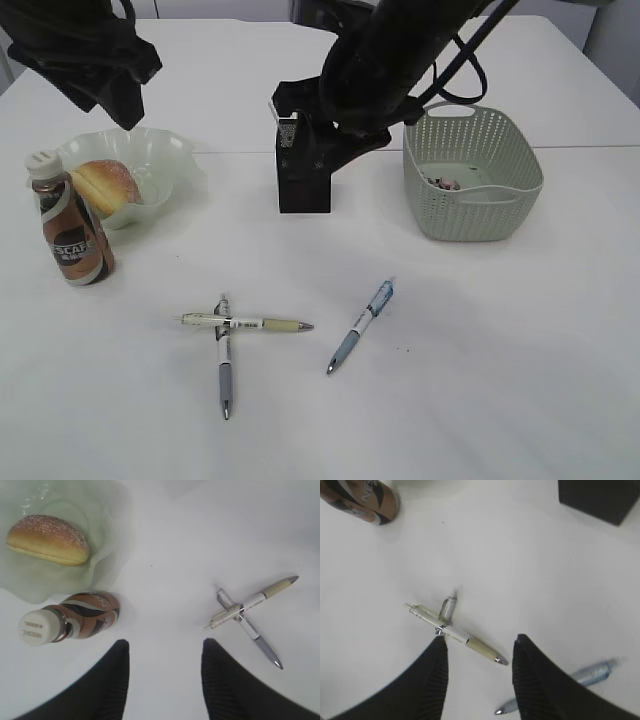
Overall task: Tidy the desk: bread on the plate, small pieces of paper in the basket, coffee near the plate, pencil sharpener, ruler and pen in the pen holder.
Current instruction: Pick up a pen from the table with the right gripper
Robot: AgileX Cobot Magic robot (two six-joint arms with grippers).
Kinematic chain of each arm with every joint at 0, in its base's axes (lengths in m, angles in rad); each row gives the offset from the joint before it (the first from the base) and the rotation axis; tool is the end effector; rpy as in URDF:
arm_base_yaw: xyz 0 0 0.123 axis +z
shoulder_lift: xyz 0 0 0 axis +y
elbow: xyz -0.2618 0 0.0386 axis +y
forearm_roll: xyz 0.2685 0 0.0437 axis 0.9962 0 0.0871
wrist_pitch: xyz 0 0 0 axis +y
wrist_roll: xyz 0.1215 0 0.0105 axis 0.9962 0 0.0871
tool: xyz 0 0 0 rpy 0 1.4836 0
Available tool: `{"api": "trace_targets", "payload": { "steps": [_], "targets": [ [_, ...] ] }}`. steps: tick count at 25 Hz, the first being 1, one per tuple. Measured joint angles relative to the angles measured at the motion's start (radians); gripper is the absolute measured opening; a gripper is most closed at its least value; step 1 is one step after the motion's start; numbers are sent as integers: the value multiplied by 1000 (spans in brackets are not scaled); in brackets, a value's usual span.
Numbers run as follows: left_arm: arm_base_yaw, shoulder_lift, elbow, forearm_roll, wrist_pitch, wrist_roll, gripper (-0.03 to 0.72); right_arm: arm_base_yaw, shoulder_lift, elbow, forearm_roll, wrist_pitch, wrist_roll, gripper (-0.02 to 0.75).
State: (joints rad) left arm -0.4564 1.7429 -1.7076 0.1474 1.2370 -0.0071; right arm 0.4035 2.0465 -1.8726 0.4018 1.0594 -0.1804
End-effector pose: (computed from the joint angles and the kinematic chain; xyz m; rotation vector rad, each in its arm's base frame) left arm 0.3651 -0.1604 0.2967 0.6367 2.6569 0.0755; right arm 0.4224 0.2256 0.2319 -0.6186 2.6343 0.5992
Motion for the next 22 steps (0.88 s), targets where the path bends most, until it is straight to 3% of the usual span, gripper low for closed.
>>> {"api": "trace_targets", "payload": {
  "steps": [9, 22],
  "targets": [
    [0, 0, 0, -60, 0, 0, 349, 0, 0, 0, -228, 162, 525, 315],
    [0, 0, 0, -75, 0, 0, 349, 13, 95, 0, -232, 168, 830, 315]
  ]
}}
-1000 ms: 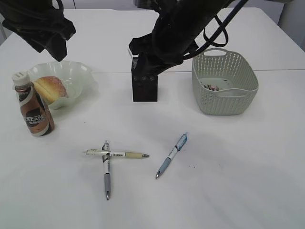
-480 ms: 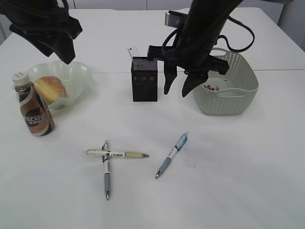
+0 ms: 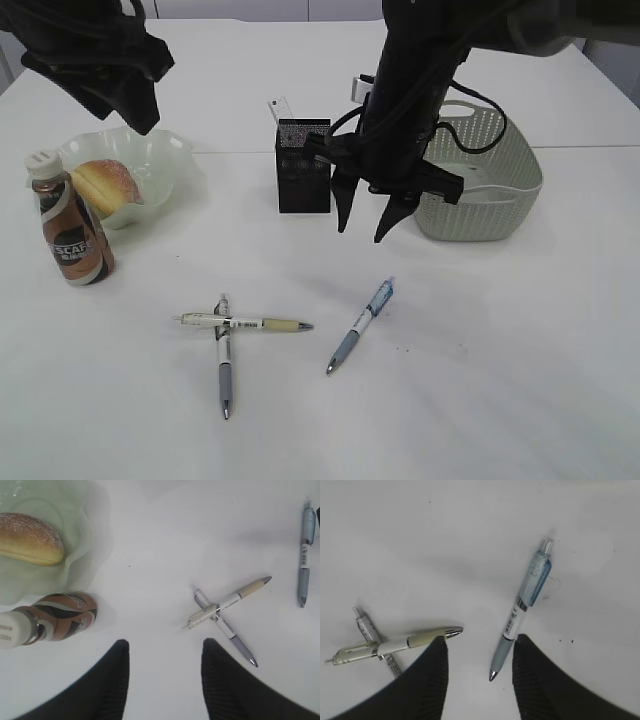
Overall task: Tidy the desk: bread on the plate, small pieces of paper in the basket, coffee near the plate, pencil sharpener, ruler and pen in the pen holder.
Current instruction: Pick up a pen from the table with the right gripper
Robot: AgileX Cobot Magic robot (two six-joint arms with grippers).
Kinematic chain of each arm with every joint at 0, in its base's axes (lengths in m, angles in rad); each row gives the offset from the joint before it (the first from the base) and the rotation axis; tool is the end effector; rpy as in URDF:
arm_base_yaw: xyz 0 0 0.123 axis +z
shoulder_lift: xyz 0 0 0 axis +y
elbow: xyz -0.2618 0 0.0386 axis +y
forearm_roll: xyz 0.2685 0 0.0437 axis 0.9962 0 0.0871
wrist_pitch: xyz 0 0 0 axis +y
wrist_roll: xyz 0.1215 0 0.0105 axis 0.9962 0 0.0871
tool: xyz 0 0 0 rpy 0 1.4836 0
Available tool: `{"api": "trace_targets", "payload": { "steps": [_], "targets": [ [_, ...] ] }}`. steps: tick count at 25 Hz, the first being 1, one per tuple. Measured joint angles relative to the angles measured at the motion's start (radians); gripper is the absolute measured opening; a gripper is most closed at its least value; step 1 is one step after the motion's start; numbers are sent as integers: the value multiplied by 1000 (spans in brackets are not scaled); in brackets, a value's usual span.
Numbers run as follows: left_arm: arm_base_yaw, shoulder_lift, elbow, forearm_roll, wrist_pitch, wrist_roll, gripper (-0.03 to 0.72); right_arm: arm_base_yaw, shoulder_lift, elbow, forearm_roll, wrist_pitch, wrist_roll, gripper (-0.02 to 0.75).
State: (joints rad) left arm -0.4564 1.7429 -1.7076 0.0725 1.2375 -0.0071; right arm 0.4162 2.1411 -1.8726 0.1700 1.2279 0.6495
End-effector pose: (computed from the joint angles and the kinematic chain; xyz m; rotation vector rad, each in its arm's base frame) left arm 0.3613 -0.1681 0.2958 0.6265 2.6778 -0.0253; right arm 0.4166 0.2054 0.1747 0.4243 3.0376 0.3442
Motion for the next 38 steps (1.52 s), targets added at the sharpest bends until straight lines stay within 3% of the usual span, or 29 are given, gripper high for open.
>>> {"api": "trace_targets", "payload": {
  "steps": [4, 13, 22, 32, 38],
  "targets": [
    [0, 0, 0, -2, 0, 0, 349, 0, 11, 0, -13, 0, 33, 315],
    [0, 0, 0, -114, 0, 0, 337, 0, 23, 0, -70, 0, 79, 316],
    [0, 0, 0, -117, 2, 0, 333, 0, 83, 0, -87, 0, 237, 363],
    [0, 0, 0, -117, 2, 7, 332, 14, 143, 0, -64, -4, 250, 365],
    [0, 0, 0, -117, 2, 7, 332, 54, 155, 0, -112, -5, 250, 365]
  ]
}}
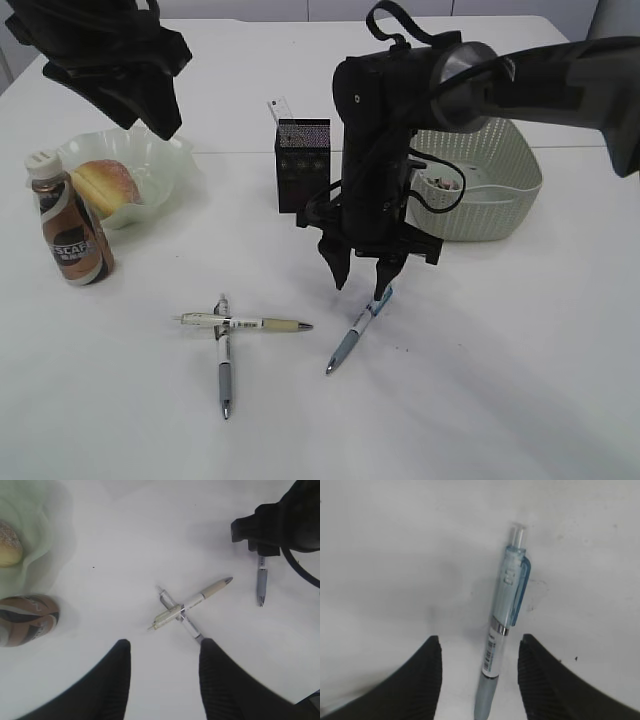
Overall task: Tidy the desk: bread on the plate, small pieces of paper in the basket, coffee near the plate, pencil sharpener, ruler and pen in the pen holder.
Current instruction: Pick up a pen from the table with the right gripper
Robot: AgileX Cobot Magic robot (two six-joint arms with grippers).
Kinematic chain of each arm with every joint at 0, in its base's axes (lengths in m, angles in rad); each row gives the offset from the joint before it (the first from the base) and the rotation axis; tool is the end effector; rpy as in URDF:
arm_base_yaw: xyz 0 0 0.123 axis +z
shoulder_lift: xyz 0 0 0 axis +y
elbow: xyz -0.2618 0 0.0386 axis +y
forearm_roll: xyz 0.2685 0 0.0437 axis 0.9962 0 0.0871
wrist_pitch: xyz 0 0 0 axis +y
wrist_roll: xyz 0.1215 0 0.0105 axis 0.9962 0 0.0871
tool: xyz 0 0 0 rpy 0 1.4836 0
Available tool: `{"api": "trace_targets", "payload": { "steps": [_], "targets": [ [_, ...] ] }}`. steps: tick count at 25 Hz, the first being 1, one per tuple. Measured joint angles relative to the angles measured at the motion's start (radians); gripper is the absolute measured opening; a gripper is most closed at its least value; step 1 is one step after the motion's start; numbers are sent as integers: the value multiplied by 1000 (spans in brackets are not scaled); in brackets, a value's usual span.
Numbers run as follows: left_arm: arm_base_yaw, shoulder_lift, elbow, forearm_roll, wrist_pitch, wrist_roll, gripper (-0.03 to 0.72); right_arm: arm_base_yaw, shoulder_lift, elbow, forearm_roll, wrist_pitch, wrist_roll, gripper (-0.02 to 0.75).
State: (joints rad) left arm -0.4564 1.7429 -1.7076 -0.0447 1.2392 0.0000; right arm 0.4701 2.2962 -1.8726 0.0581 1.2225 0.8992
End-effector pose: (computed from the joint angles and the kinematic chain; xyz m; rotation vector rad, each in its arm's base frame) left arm 0.3552 -0.1801 0.2955 0.6186 2.7025 -0.1827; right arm 0.4131 0.2173 0.1010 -0.6929 -3.0372 -0.0778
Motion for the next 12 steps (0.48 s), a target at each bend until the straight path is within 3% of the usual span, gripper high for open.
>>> {"api": "trace_targets", "payload": {
  "steps": [12],
  "targets": [
    [0, 0, 0, 0, 0, 0, 314, 4, 0, 76, -5, -5, -14, 365]
  ]
}}
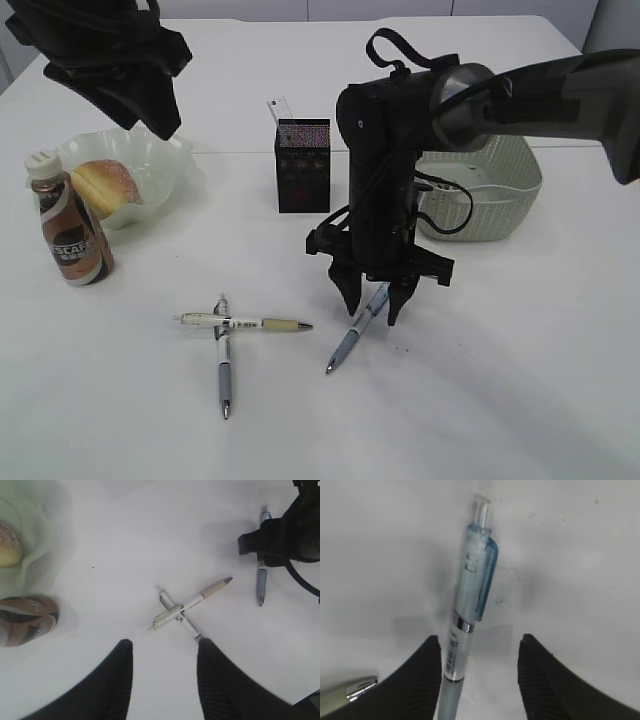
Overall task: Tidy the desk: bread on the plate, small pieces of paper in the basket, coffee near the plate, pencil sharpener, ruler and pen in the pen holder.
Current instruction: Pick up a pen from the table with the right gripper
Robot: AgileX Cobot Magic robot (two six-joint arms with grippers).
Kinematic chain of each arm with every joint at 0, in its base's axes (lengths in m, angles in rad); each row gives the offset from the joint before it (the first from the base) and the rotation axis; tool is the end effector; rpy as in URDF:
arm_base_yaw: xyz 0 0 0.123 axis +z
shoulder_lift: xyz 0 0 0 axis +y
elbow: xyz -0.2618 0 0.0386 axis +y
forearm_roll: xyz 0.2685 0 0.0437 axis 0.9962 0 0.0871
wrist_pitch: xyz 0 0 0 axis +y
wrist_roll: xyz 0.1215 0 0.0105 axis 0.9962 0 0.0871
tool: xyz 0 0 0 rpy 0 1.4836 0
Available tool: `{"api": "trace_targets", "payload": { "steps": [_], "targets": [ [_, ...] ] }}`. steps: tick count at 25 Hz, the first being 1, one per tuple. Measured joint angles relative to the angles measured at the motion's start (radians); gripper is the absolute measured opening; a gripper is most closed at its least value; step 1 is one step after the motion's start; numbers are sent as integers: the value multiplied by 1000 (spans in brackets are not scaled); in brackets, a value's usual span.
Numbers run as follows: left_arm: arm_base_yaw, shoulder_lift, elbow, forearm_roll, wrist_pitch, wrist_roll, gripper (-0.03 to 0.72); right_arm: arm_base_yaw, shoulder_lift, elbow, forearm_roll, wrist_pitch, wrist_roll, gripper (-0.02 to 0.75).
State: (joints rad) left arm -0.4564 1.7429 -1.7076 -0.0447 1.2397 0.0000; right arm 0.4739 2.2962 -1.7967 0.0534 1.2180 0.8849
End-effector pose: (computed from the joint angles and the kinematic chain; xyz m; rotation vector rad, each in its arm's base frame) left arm 0.3552 -0.1801 0.2955 0.6187 2.7030 -0.1825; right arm 0.3993 0.2117 0.0815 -0.6552 -2.9933 -0.0018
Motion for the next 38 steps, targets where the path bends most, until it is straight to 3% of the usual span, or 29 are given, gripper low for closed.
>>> {"api": "trace_targets", "payload": {
  "steps": [29, 38],
  "targets": [
    [0, 0, 0, 0, 0, 0, 307, 0, 42, 0, 19, -3, -2, 361],
    [0, 0, 0, 0, 0, 0, 307, 0, 48, -5, 34, -14, -6, 130]
  ]
}}
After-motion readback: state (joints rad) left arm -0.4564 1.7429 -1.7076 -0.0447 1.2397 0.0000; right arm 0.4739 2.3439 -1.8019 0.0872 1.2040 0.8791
